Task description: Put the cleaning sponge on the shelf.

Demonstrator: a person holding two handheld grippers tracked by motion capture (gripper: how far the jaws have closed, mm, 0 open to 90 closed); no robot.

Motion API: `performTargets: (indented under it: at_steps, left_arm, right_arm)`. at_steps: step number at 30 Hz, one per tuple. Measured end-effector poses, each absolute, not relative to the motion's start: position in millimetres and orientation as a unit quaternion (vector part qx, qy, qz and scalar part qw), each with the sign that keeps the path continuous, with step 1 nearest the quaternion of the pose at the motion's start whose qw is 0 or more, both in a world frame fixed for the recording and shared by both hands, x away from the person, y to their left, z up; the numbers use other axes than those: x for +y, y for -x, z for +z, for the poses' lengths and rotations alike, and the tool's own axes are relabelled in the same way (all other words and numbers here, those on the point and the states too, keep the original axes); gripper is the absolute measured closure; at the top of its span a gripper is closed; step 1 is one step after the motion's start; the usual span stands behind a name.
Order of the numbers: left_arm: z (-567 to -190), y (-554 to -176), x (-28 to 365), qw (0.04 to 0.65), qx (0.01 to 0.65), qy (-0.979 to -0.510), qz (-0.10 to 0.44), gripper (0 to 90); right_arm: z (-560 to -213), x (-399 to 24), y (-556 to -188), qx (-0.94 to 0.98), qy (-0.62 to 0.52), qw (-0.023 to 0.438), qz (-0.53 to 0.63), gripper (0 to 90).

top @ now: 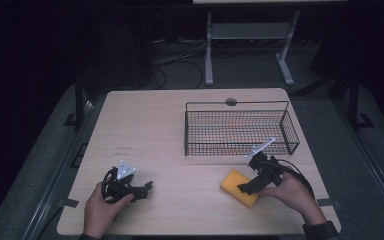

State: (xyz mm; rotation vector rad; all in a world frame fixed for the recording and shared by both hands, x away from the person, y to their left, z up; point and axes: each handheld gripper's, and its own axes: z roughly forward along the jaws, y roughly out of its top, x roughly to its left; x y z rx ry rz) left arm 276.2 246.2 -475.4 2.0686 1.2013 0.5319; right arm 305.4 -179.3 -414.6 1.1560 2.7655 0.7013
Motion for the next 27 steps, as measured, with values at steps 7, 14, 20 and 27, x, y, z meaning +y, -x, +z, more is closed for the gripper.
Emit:
performTargets:
  at_steps: [7,14,20,27]
  left_arm:
    - [-475,-276,246,0.339,0.461,-0.794,0.204,13.2]
    - [-475,-276,246,0.339,0.461,-0.794,0.204,13.2]
    - [-475,-276,246,0.339,0.461,-0.794,0.204,13.2]
    - [-475,-276,246,0.339,0.461,-0.794,0.204,13.2]
  right_arm:
    - [-416,-175,-302,0.904,-0.365,0.029,0.220,1.7]
    - [-420,-169,-300,0.914,-0.344,0.021,0.212,1.7]
    - [-427,-164,-300,0.919,-0.338,0.017,0.201,1.7]
    - [-432,-160,-301,0.921,-0.337,0.014,0.197,1.8]
